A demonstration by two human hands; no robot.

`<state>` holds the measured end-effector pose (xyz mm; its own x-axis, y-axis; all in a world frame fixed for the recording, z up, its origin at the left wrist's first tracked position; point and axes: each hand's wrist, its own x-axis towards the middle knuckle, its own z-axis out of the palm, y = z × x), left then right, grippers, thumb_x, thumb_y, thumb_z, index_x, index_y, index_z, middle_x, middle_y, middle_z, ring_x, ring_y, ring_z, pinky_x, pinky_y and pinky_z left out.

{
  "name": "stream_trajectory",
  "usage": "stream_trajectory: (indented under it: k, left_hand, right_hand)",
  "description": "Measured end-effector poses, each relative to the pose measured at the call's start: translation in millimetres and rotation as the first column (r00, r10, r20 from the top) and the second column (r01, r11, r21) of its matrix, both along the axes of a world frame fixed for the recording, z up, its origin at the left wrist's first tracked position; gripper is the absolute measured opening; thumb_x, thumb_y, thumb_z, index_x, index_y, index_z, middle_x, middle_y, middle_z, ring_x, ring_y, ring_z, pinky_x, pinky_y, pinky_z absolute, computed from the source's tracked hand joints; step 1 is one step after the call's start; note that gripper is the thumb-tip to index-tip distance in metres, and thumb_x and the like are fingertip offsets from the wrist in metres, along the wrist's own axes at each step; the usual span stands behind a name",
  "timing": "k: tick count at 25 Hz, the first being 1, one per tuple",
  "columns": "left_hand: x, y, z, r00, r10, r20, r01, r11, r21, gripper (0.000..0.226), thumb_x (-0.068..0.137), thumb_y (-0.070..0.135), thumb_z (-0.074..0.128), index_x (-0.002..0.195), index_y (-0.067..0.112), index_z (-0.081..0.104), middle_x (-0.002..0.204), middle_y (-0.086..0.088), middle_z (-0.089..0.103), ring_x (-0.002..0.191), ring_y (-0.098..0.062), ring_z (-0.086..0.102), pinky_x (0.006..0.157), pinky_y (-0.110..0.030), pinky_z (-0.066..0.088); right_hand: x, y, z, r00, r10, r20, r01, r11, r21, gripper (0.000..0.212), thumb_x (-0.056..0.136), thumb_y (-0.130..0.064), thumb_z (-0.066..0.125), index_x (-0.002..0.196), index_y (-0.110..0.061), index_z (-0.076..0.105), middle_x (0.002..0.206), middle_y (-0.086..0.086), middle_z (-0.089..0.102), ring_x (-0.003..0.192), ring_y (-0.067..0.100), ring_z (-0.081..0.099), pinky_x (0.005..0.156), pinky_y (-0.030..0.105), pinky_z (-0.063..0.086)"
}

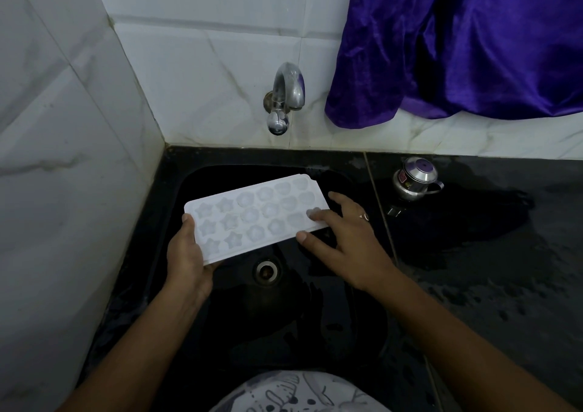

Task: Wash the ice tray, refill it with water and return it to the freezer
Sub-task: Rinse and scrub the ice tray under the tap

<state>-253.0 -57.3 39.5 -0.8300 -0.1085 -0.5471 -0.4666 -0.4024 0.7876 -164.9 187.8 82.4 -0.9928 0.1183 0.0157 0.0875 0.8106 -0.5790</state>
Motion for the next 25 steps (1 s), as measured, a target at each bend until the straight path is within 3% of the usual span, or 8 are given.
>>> stream_trajectory:
  k: [3,8,12,17,22,25]
  left_hand:
    - [-2.0,-0.7,2.0,1.0,-0.006,-0.008,0.006,1.0,0.006,0.042,0.11,0.051,0.046,0.114,0.02,0.075,0.099,-0.001,0.084,0.087,-0.02,0.082,0.057,-0.031,0.064]
    - [1.1,9.1,4.3,0.999,-0.036,-0.005,0.036,0.999,-0.005,0.042,0.111,0.05,0.045,0.112,0.021,0.075,0.097,0.001,0.084,0.083,-0.018,0.082,0.056,-0.029,0.063]
    - [0.7,5.7,5.3,0.999,-0.03,-0.015,0.03,0.999,-0.015,0.042,0.111,0.05,0.045,0.113,0.02,0.075,0.097,0.001,0.084,0.082,-0.017,0.082,0.055,-0.028,0.063]
    - [5.5,8.9,2.8,0.999,-0.044,0.001,0.044,0.999,-0.01,0.044,0.111,0.051,0.044,0.117,0.02,0.074,0.101,-0.001,0.084,0.087,-0.02,0.082,0.059,-0.031,0.064]
    - [2.4,7.6,5.2,1.0,-0.026,0.003,0.026,1.0,-0.005,0.045,0.111,0.052,0.044,0.114,0.02,0.075,0.097,0.0,0.084,0.082,-0.019,0.082,0.054,-0.03,0.063]
    - [3.5,6.2,5.2,1.0,-0.027,-0.006,0.027,1.0,-0.004,0.044,0.111,0.052,0.044,0.115,0.021,0.075,0.098,0.0,0.084,0.083,-0.018,0.082,0.054,-0.029,0.063]
  right_hand:
    - [5.7,-3.3,-4.2,0.988,0.147,-0.057,-0.128,0.96,0.248,0.063,0.09,-0.078,0.045,0.134,-0.035,0.057,0.164,0.004,0.027,0.154,0.03,0.018,0.122,0.053,0.022]
    - [-4.2,-15.7,-0.3,0.998,0.065,-0.008,-0.055,0.891,0.451,0.064,0.094,-0.075,0.032,0.134,-0.034,0.062,0.167,0.012,0.024,0.155,0.037,0.016,0.122,0.064,0.019]
    - [-3.2,-11.6,-4.9,0.994,0.103,0.045,-0.113,0.903,0.414,0.071,0.092,-0.08,0.026,0.141,-0.038,0.057,0.169,0.008,0.02,0.156,0.035,0.011,0.124,0.063,0.014]
    - [-5.9,-16.4,-3.6,0.998,0.061,0.015,-0.061,0.91,0.409,0.071,0.091,-0.08,0.027,0.132,-0.034,0.063,0.167,0.01,0.025,0.155,0.036,0.017,0.121,0.064,0.02]
    - [-4.6,-24.9,-5.5,0.994,-0.009,0.107,0.006,0.999,0.033,0.079,0.084,-0.087,0.03,0.139,-0.038,0.058,0.172,0.003,0.007,0.157,0.025,0.001,0.125,0.06,0.012]
    - [-5.4,-27.3,-4.9,0.999,-0.008,0.046,0.005,0.997,0.076,0.074,0.086,-0.084,0.034,0.133,-0.036,0.064,0.171,0.005,0.012,0.157,0.028,0.003,0.125,0.059,0.014]
